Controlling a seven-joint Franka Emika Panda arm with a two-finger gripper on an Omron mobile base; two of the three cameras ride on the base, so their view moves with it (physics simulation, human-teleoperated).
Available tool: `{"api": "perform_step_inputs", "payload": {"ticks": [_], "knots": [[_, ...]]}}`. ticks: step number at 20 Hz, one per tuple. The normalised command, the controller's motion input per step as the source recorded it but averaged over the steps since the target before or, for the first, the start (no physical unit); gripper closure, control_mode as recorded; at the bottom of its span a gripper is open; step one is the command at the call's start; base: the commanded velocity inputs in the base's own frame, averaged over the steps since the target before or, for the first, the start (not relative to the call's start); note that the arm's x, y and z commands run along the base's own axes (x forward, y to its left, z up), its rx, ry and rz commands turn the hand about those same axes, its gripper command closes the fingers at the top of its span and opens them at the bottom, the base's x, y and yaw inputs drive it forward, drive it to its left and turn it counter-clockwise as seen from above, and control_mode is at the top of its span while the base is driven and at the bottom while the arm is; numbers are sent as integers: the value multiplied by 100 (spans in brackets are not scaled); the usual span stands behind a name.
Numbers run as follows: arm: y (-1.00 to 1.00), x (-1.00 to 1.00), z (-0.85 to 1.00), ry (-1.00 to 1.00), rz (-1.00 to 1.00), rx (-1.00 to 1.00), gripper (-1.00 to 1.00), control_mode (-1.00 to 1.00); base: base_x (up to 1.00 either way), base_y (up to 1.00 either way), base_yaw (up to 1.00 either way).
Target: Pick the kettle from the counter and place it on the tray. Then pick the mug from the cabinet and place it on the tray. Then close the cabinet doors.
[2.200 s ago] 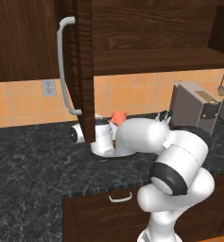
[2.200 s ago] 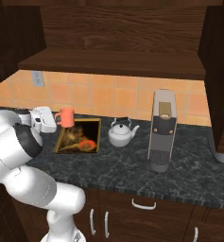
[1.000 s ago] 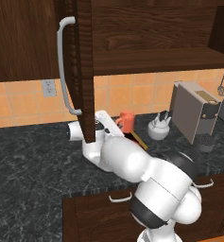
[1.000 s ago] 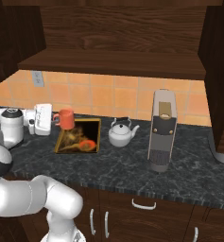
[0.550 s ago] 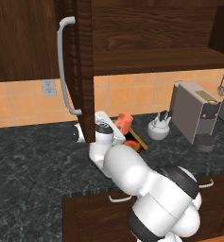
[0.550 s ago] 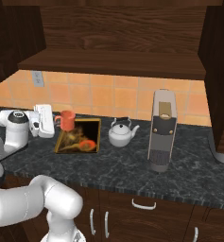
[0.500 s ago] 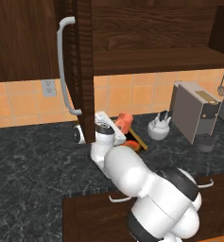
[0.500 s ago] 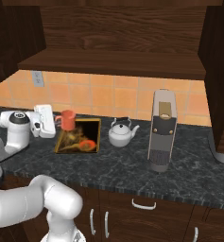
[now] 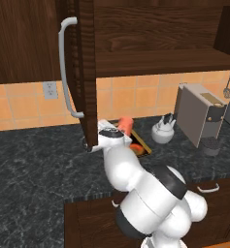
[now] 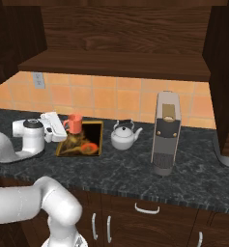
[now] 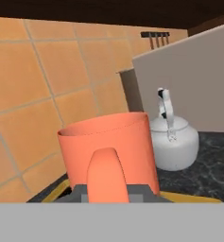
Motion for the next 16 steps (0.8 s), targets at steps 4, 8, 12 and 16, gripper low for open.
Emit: {"api": "perform_step_inputs", "payload": {"ticks": [4, 8, 12, 16], "knots": [[17, 28, -66, -17, 0, 3, 100, -100, 0, 0, 0], [11, 17, -69, -27, 0, 10, 100, -100, 0, 0, 0], [0, 0, -76, -33, 0, 22, 100, -100, 0, 0, 0], [0, -16, -83, -37, -3, 27, 100, -100, 0, 0, 0]]}}
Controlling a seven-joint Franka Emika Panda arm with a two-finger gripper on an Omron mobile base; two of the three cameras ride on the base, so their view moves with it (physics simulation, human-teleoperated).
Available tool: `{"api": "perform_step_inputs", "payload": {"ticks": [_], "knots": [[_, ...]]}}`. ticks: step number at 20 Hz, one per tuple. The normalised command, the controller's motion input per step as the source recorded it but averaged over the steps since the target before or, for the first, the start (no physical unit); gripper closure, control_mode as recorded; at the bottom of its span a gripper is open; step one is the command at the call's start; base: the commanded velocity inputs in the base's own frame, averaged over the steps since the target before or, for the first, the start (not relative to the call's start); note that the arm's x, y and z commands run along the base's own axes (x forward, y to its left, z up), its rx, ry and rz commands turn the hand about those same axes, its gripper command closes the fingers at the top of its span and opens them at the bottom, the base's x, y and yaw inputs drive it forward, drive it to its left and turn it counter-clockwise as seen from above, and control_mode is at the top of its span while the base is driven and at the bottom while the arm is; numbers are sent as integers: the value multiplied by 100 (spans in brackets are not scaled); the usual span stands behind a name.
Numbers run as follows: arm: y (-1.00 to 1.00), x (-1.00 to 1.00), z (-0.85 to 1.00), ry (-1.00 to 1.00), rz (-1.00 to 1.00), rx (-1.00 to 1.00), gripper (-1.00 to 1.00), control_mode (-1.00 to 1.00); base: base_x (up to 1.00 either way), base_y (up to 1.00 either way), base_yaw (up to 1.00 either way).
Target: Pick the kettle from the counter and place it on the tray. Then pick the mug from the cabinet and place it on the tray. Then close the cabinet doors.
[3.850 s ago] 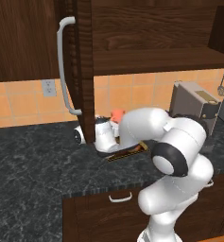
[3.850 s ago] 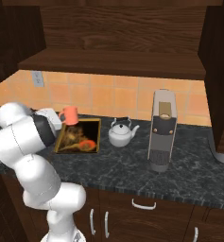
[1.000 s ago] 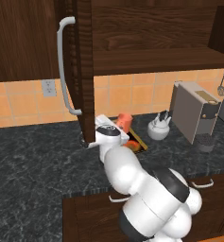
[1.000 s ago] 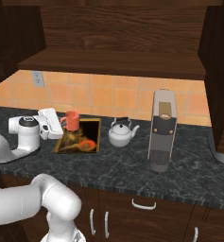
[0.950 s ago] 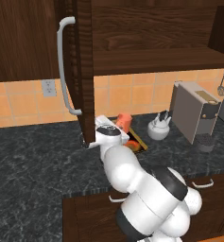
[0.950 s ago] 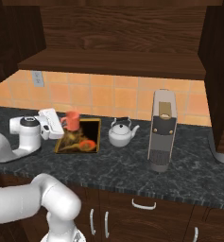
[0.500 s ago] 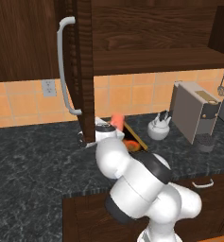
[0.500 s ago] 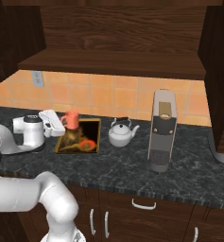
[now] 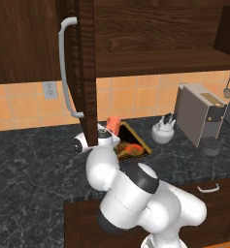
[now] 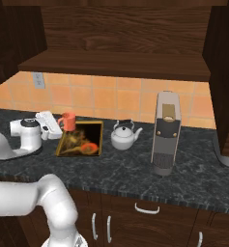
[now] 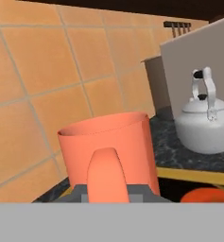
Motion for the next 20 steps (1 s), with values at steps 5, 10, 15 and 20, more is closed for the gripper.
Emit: {"api": "perform_step_inputs", "payload": {"ticks": [5, 10, 15, 20], "knots": [[-2, -23, -81, -35, -10, 20, 100, -100, 0, 0, 0], [-24, -6, -61, -17, -11, 3, 100, -100, 0, 0, 0], [-4, 26, -49, -5, -17, 2, 100, -100, 0, 0, 0], [1, 42, -31, -14, -12, 4, 100, -100, 0, 0, 0]]}}
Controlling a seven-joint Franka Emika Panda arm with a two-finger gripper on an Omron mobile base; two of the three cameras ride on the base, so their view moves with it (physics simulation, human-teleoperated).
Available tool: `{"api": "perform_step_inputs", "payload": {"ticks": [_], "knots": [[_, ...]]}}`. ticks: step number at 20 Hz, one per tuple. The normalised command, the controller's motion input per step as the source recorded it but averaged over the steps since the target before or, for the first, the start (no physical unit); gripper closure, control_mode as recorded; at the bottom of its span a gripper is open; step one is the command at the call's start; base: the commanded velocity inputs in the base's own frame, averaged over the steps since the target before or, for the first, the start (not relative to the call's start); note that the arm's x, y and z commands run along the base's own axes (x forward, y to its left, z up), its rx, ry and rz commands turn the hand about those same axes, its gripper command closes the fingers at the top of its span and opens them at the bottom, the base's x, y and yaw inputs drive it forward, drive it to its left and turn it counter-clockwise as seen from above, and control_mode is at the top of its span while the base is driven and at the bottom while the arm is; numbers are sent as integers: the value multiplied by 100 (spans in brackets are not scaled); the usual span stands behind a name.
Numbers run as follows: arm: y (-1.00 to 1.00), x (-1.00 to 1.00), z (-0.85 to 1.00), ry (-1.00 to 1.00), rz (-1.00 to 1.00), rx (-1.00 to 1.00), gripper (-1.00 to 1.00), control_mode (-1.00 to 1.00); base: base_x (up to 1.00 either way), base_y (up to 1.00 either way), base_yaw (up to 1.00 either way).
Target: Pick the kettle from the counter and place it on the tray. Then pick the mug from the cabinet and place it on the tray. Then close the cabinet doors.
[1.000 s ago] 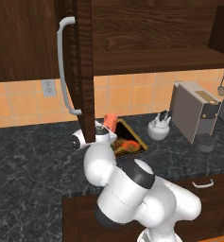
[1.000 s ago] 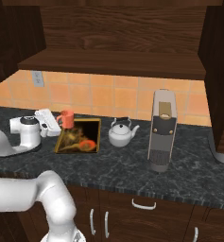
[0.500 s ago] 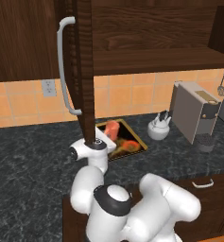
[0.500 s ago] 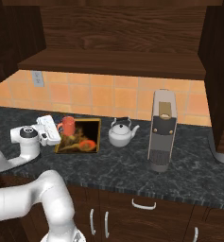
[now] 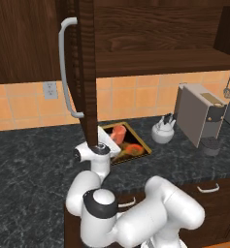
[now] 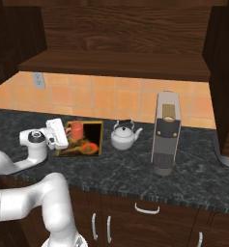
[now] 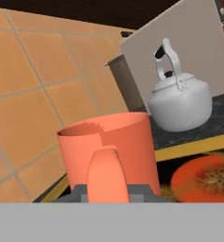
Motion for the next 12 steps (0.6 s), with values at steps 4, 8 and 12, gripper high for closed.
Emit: {"api": "perform_step_inputs", "payload": {"ticks": [4, 8, 12], "knots": [[1, 40, -38, -19, -9, 6, 100, -100, 0, 0, 0], [9, 31, -59, -19, -6, 6, 100, -100, 0, 0, 0], [18, 29, -62, -10, -6, 4, 100, -100, 0, 0, 0]]}}
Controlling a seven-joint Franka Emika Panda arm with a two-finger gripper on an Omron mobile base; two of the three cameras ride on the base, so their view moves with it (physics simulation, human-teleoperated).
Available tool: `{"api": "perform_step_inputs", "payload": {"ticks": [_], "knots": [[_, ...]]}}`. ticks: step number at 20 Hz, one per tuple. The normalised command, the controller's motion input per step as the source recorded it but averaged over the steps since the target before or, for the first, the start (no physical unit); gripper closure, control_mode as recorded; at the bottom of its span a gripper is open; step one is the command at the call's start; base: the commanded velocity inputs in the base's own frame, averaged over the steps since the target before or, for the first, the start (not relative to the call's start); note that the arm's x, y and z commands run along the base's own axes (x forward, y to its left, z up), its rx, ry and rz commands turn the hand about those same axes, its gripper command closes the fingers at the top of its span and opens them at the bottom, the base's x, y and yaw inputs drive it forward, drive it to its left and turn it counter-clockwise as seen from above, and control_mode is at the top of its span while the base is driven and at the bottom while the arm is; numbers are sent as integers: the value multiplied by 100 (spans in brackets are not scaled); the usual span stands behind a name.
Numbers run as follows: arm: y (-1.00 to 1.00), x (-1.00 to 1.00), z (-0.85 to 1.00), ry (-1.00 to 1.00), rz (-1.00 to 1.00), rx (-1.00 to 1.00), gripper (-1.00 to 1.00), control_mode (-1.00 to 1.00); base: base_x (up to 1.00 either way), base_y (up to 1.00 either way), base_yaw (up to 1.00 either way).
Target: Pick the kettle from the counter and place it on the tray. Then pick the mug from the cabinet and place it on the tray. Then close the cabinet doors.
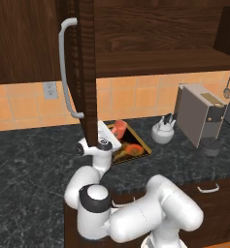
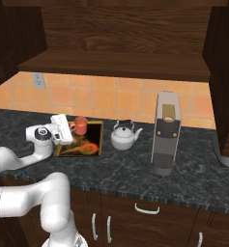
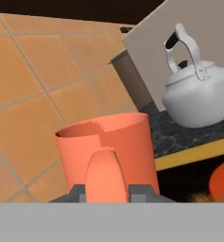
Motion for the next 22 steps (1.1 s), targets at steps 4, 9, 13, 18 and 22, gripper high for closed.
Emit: {"api": "perform_step_inputs", "payload": {"ticks": [4, 9, 13, 18, 22], "knots": [[17, 32, -67, 0, -2, 1, 100, -100, 0, 0, 0], [17, 34, -67, 0, 0, 0, 100, -100, 0, 0, 0], [17, 32, -65, -3, 0, 1, 100, -100, 0, 0, 0], [10, 13, -68, -14, 0, 1, -100, -100, 0, 0, 0], [0, -1, -28, -16, 0, 1, -100, -100, 0, 0, 0]]}}
